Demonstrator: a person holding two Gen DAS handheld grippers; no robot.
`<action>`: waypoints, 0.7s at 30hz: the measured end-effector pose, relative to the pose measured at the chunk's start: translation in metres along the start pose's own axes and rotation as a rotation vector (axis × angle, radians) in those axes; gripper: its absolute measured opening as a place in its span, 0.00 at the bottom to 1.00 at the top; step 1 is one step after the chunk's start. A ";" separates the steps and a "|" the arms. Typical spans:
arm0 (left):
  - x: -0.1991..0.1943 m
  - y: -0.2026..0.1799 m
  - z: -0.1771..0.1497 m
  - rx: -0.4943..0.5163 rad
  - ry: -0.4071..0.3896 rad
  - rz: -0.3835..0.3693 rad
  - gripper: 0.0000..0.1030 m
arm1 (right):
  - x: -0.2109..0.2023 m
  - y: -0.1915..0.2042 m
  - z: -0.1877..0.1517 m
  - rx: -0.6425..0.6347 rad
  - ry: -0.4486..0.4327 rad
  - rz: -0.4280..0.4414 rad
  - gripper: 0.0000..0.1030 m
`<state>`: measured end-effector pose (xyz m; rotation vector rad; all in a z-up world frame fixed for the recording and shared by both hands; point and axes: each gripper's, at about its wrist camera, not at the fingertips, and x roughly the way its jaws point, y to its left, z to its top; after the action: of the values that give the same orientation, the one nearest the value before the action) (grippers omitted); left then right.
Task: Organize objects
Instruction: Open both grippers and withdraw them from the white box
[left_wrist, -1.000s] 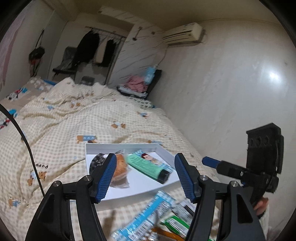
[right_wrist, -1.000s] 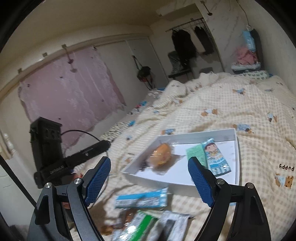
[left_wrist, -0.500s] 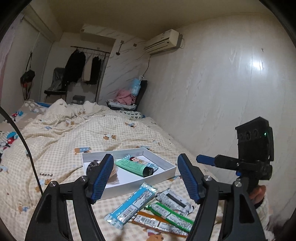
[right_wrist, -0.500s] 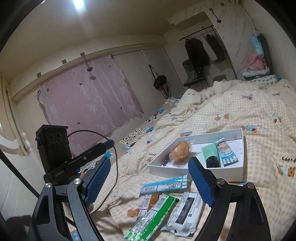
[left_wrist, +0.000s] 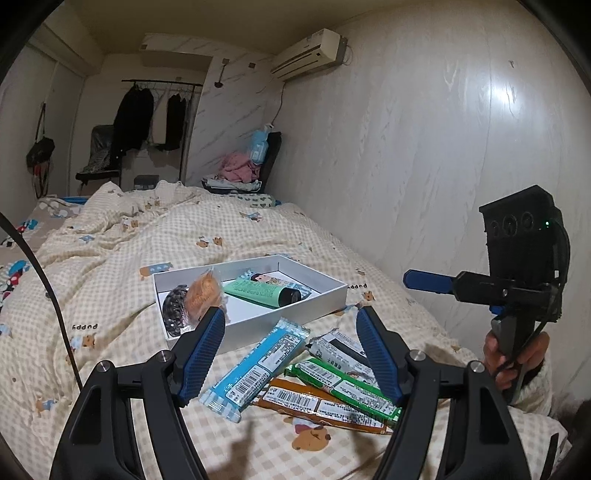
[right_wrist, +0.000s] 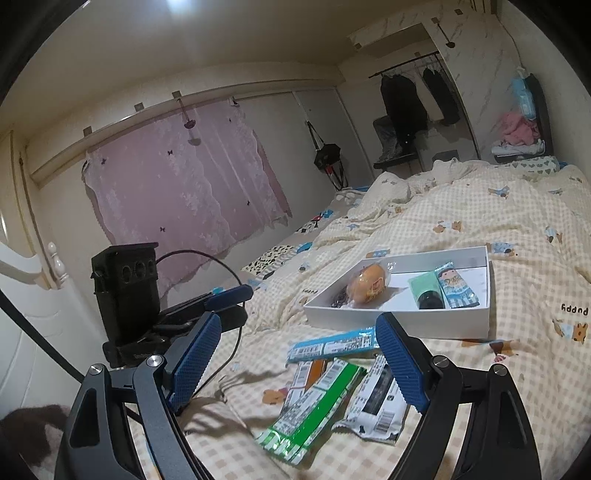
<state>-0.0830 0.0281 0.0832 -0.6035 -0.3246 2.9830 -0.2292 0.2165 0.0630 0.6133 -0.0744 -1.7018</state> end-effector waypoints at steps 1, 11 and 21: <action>-0.002 0.000 -0.001 0.004 -0.003 -0.002 0.75 | 0.000 0.001 -0.001 -0.005 0.004 0.000 0.84; 0.003 0.000 -0.013 0.060 0.073 -0.017 0.77 | 0.005 0.006 -0.008 -0.030 0.034 -0.010 0.85; 0.025 -0.015 -0.030 0.170 0.150 0.006 0.77 | 0.010 0.006 -0.016 -0.051 0.064 -0.071 0.85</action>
<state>-0.0934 0.0517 0.0505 -0.8034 -0.0570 2.9083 -0.2177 0.2106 0.0485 0.6382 0.0361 -1.7463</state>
